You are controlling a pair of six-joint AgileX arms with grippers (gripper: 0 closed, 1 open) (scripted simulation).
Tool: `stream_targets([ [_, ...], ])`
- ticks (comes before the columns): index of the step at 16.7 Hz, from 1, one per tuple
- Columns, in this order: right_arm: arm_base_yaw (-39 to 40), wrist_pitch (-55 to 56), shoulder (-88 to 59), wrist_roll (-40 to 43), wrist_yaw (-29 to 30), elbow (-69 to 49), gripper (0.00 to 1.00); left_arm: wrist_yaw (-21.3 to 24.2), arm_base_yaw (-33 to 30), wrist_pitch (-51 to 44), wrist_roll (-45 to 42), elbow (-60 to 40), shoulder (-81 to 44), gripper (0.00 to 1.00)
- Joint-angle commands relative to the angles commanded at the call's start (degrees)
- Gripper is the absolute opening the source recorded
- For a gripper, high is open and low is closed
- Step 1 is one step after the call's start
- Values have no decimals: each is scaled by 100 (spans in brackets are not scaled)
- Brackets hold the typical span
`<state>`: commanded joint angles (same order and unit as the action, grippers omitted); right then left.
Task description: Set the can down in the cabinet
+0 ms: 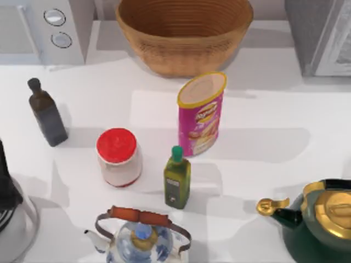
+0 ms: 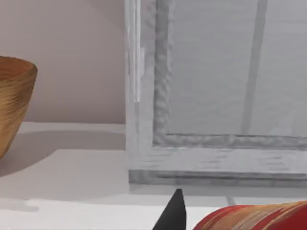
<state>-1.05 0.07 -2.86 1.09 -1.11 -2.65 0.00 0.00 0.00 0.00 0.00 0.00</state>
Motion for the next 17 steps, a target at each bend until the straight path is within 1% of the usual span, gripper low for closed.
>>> stream_targets([
  [3,105,-7,286,-109,111,265,0,0,0,0,0,0,0,100],
  [10,115,-22,167,-129,150,165,0,0,0,0,0,0,0,100],
  [14,281,-185,-485,-211,355,-616,0,0,0,0,0,0,0,100],
  [17,474,-525,-1507,-216,523,-1593,0,0,0,0,0,0,0,100],
])
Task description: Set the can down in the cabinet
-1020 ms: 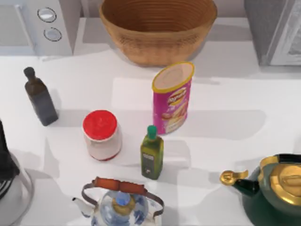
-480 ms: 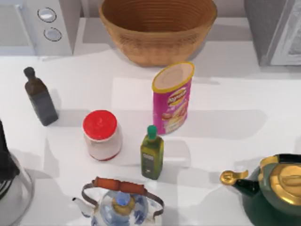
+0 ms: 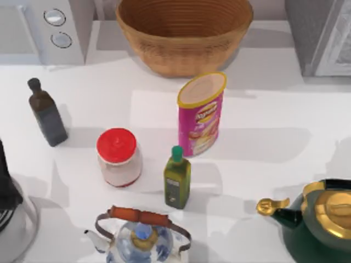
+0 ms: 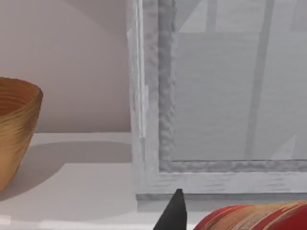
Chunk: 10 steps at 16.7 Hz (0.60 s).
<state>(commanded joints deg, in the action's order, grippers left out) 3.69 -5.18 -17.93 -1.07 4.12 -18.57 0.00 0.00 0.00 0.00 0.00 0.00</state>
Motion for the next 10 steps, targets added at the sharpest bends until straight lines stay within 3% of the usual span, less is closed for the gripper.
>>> stream_targets([
  [10,486,-1353,-3649,-143,554,-5515,0,0,0,0,0,0,0,100],
])
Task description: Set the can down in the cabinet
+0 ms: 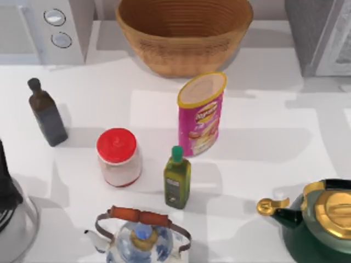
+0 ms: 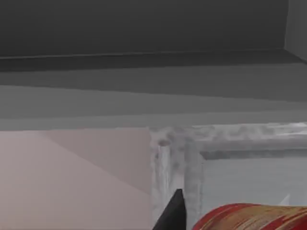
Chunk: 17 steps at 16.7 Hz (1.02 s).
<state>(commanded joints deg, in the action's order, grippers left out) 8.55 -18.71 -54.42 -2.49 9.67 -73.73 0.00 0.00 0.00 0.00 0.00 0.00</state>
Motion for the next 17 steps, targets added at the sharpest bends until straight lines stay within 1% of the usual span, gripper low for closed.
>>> stream_targets([
  [4,102,-375,-1329,27,93,-1601,0,0,0,0,0,0,0,100],
  [7,171,-530,-1941,103,140,-2358,0,0,0,0,0,0,0,100],
  [9,193,-554,-2145,144,153,-2591,0,0,0,0,0,0,0,100],
  [15,171,-556,-2166,141,152,-2607,0,0,0,0,0,0,0,100],
  [17,142,-670,-2357,186,143,-2803,0,0,0,0,0,0,0,100],
])
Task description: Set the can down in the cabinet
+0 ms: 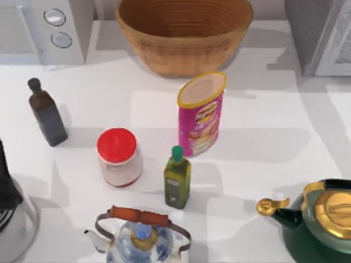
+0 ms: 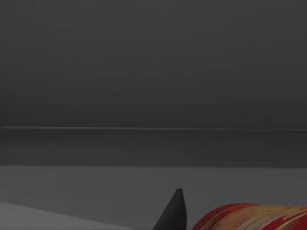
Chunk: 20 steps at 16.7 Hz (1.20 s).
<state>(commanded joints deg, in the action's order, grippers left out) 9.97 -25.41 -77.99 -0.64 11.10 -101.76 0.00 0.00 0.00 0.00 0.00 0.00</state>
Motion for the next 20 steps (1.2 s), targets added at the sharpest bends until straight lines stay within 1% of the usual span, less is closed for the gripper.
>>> stream_targets([
  [2,-62,-191,-426,55,-3,-438,0,0,0,0,0,0,0,100],
  [4,-162,-400,-1041,84,4,-1116,0,0,0,0,0,0,0,100],
  [9,-401,-881,-2690,44,-76,-3625,0,0,0,0,0,0,0,100],
  [12,-446,-1140,-3502,9,-239,-4826,0,0,0,0,0,0,0,100],
  [15,-449,-1306,-4025,-24,-372,-5479,0,0,0,0,0,0,0,100],
  [20,-447,-1343,-4143,-36,-400,-5610,0,0,0,0,0,0,0,100],
])
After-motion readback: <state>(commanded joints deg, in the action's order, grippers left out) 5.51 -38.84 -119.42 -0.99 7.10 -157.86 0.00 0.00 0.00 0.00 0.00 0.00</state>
